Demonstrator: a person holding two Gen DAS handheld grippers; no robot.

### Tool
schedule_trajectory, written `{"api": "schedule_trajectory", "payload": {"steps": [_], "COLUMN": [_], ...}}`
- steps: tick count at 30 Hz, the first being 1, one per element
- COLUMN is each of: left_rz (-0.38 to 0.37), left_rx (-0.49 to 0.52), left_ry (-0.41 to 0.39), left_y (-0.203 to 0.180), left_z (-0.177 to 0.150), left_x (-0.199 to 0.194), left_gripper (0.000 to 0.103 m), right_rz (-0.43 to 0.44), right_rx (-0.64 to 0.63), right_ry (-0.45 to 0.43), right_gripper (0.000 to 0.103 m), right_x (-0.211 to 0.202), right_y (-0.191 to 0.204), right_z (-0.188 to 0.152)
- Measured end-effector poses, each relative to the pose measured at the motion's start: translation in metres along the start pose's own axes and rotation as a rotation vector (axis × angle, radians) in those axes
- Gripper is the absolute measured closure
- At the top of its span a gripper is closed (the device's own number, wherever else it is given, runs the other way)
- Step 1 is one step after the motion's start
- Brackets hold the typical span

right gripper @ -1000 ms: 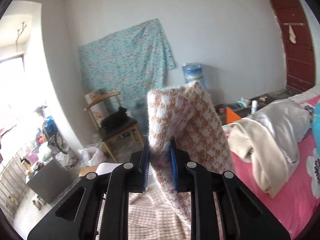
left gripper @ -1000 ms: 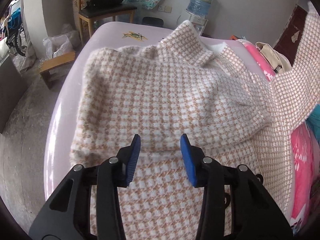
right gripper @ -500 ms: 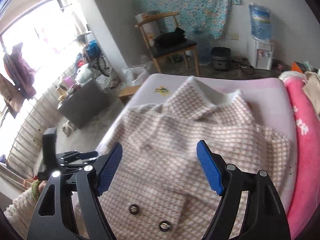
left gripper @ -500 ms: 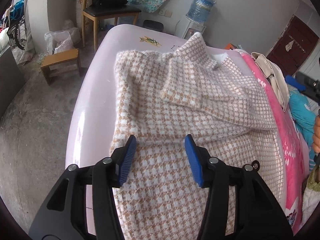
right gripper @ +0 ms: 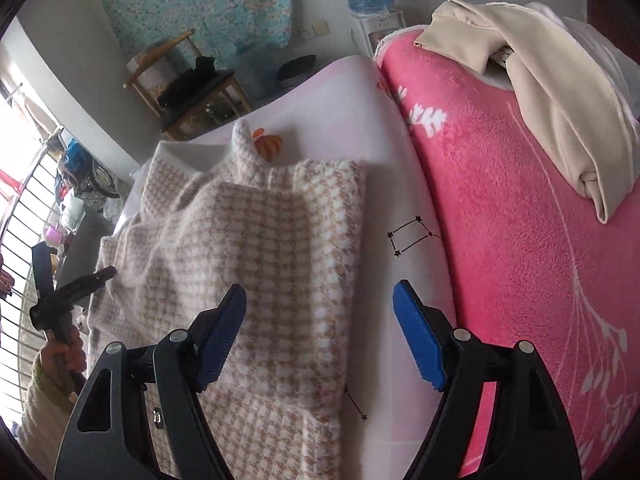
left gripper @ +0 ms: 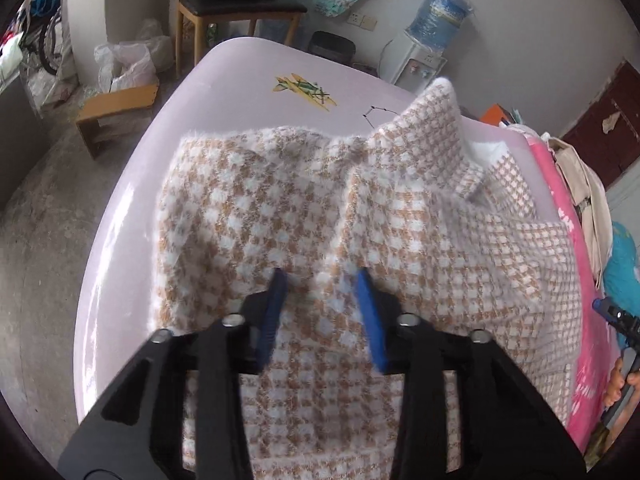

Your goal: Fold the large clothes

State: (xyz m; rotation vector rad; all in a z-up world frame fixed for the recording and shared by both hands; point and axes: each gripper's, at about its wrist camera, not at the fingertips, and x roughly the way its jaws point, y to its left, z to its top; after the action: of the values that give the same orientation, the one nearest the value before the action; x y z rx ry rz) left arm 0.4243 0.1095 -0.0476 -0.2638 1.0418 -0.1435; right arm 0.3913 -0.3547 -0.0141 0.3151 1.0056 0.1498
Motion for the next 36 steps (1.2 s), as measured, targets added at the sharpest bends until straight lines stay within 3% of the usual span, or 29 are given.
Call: {"api": "schedule_trajectory", "payload": {"steps": [2, 5, 7, 10, 12, 14, 15, 18, 20, 21, 24, 27, 31, 33, 34, 36], "left_rz": [0.042, 0.027, 0.051, 0.115, 0.118, 0.121, 0.122, 0.131, 0.138, 0.14, 0.149, 0.157, 0.166, 0.164, 0.169, 0.179], "left_rx": [0.056, 0.123, 0.129, 0.123, 0.111, 0.1, 0.094, 0.097, 0.115, 0.123, 0.143, 0.152, 0.166, 0.169, 0.164, 0.154], "left_ry": [-0.048, -0.19, -0.229, -0.146, -0.111, -0.103, -0.101, -0.109, -0.119, -0.126, -0.134, -0.134, -0.123, -0.111, -0.108, -0.14], "left_y": [-0.012, -0.025, -0.023, -0.011, -0.003, 0.001, 0.002, 0.001, -0.001, -0.002, -0.002, -0.003, -0.006, -0.004, -0.003, 0.001], "left_z": [-0.004, -0.013, -0.021, -0.028, -0.033, -0.037, -0.038, -0.04, -0.042, -0.044, -0.047, -0.049, -0.05, -0.049, -0.048, -0.047], "left_x": [-0.014, -0.06, -0.076, -0.056, -0.042, -0.034, -0.03, -0.027, -0.027, -0.027, -0.029, -0.028, -0.028, -0.032, -0.035, -0.049], "left_gripper": [0.099, 0.1, 0.1, 0.1, 0.1, 0.1, 0.1, 0.099, 0.099, 0.099, 0.099, 0.099, 0.096, 0.094, 0.085, 0.076], "right_rz": [-0.015, -0.035, -0.043, -0.067, -0.088, -0.103, -0.101, -0.069, -0.073, -0.074, -0.147, -0.207, -0.19, -0.223, -0.243, -0.28], "right_rx": [-0.018, -0.043, -0.052, -0.052, -0.054, -0.043, -0.031, -0.055, -0.068, -0.085, -0.161, -0.186, -0.13, -0.129, -0.133, -0.156], "right_ry": [-0.007, -0.018, -0.014, -0.007, -0.002, 0.014, 0.02, 0.028, 0.041, 0.037, -0.01, -0.006, -0.009, -0.022, -0.036, -0.084], "right_gripper": [0.029, 0.032, 0.036, 0.04, 0.04, 0.043, 0.05, 0.052, 0.07, 0.086, 0.093, 0.094, 0.092, 0.081, 0.072, 0.069], "right_x": [0.002, 0.003, 0.006, 0.017, 0.026, 0.038, 0.043, 0.05, 0.053, 0.053, 0.048, 0.058, 0.056, 0.048, 0.043, 0.028], "right_y": [-0.001, -0.003, -0.004, -0.004, -0.004, -0.006, -0.008, -0.004, 0.0, 0.004, 0.016, 0.014, 0.005, 0.006, 0.006, 0.01], "right_z": [0.0, 0.001, 0.002, 0.007, 0.012, 0.018, 0.021, 0.032, 0.033, 0.033, 0.029, 0.026, 0.028, 0.03, 0.031, 0.032]}}
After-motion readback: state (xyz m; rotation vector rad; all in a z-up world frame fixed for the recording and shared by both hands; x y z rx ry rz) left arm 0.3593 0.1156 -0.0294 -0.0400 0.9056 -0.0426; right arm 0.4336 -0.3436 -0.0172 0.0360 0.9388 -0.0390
